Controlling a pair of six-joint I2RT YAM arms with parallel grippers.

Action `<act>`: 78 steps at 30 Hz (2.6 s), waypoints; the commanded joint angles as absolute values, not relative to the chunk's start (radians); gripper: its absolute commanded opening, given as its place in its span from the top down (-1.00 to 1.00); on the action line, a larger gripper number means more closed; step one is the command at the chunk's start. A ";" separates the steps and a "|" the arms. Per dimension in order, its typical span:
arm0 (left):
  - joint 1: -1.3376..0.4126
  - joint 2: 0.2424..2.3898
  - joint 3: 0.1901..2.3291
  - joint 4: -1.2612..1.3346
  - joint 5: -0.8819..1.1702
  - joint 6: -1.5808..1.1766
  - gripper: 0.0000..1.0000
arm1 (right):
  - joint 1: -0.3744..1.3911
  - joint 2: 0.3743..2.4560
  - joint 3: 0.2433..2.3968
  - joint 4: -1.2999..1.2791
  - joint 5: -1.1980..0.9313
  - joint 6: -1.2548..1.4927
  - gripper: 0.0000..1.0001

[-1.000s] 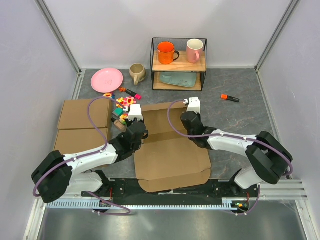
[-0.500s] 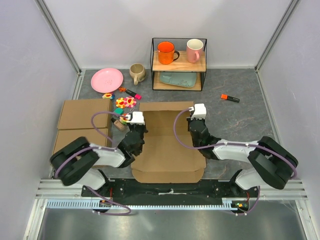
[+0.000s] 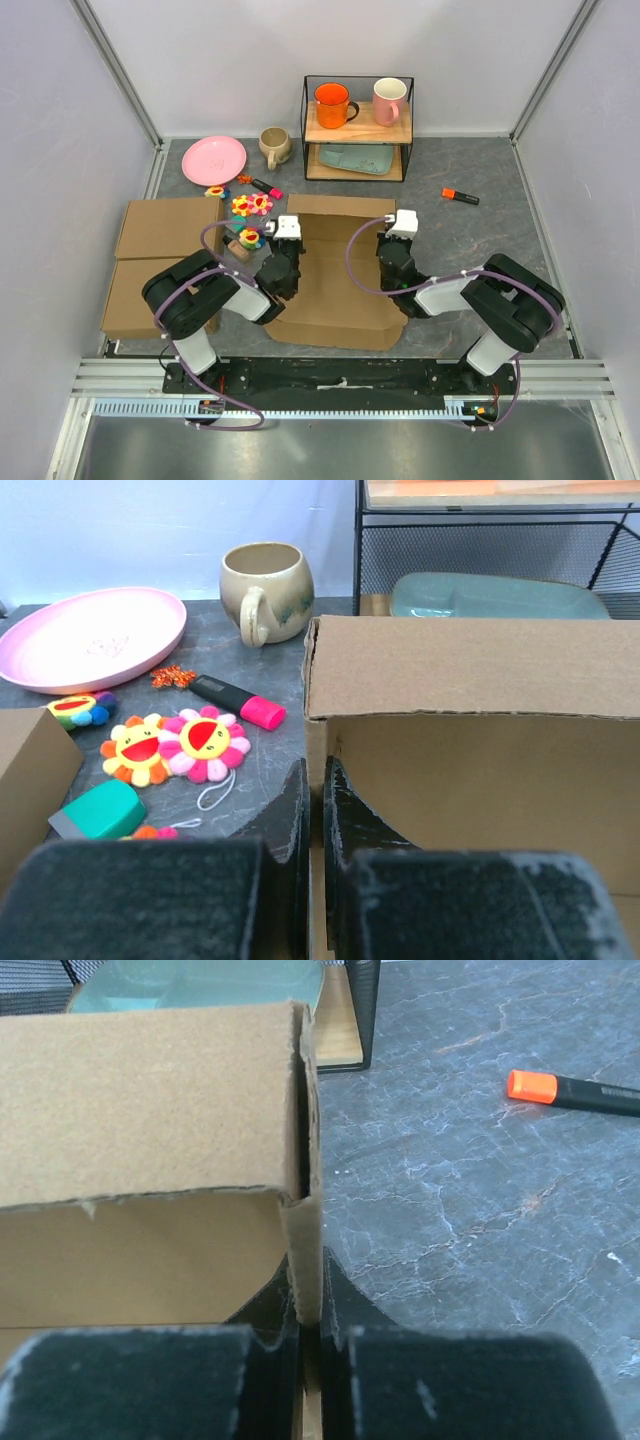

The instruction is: Fold the paper box

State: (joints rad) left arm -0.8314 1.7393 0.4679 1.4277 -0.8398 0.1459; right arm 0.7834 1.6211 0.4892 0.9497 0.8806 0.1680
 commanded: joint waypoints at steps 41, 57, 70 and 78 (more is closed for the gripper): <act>-0.870 1.651 0.390 1.246 -0.893 0.026 0.95 | 0.385 1.264 0.755 0.386 0.126 0.606 -0.62; -0.877 1.442 0.387 0.922 -0.744 -0.103 0.00 | 0.365 1.356 0.663 0.431 0.104 0.597 -0.48; -0.877 0.804 0.426 0.339 -0.511 -0.241 -0.16 | 0.364 1.377 0.670 0.429 0.103 0.586 -0.48; -0.735 0.871 0.526 0.371 -0.293 -0.417 -0.05 | 0.364 1.390 0.670 0.436 0.086 0.581 -0.49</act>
